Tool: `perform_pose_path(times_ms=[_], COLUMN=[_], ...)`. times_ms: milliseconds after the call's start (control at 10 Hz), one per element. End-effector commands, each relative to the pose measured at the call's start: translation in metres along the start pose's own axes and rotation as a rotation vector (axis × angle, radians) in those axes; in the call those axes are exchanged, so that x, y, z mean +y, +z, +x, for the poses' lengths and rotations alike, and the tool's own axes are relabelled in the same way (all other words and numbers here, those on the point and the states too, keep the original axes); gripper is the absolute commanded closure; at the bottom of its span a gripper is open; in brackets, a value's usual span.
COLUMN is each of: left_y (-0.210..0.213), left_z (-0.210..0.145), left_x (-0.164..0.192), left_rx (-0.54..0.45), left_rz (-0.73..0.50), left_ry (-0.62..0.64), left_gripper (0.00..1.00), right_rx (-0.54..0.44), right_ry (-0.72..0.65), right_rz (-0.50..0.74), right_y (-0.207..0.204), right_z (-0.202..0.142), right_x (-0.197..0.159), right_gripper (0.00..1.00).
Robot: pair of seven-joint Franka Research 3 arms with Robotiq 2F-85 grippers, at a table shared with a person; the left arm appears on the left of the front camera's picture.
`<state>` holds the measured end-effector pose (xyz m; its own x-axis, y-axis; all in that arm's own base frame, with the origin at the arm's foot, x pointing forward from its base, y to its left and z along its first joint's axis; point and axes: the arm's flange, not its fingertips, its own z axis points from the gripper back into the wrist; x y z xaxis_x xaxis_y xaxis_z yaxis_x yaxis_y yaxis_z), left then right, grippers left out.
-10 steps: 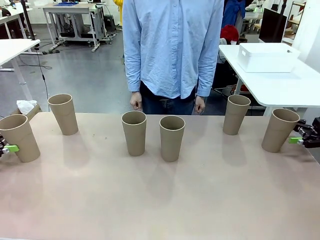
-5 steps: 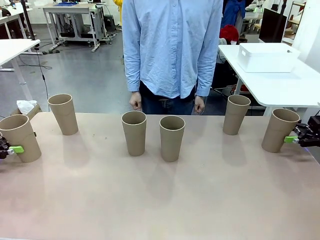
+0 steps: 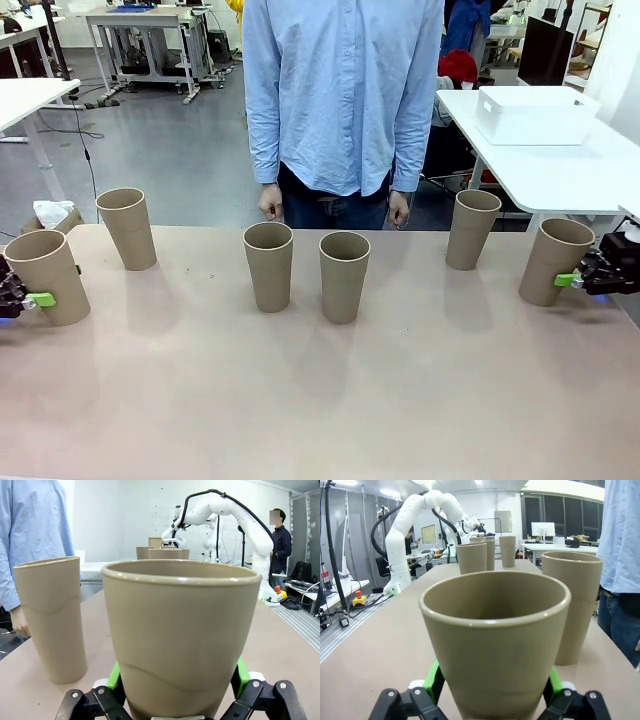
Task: Stack the cups and store them in the basket.
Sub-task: Pick up two Reusable plastic cups , one in each hand.
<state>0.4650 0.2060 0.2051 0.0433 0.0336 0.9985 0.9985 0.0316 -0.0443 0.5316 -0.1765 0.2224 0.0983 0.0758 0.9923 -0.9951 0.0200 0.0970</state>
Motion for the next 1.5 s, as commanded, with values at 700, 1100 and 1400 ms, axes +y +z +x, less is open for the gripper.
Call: perform_pose_path(times_ms=[700,1100,1400], left_y=[-0.012,-0.011,-0.011], left_z=[0.000,0.000,-0.001], left_x=[-0.005,-0.006,-0.007], left_rx=[-0.014,-0.024,-0.008], left_rz=[-0.017,-0.017,-0.027], left_ry=[-0.016,-0.019,-0.016], left_gripper=[0.00,0.00,0.19], right_rx=[-0.002,-0.023,-0.040], right_ry=[-0.047,-0.045,-0.042], right_rz=[0.002,-0.011,-0.010], right_y=[-0.022,-0.026,-0.025], right_z=[-0.001,-0.003,-0.002], right_x=[0.005,0.002,0.001], right_gripper=[0.00,0.00,0.20])
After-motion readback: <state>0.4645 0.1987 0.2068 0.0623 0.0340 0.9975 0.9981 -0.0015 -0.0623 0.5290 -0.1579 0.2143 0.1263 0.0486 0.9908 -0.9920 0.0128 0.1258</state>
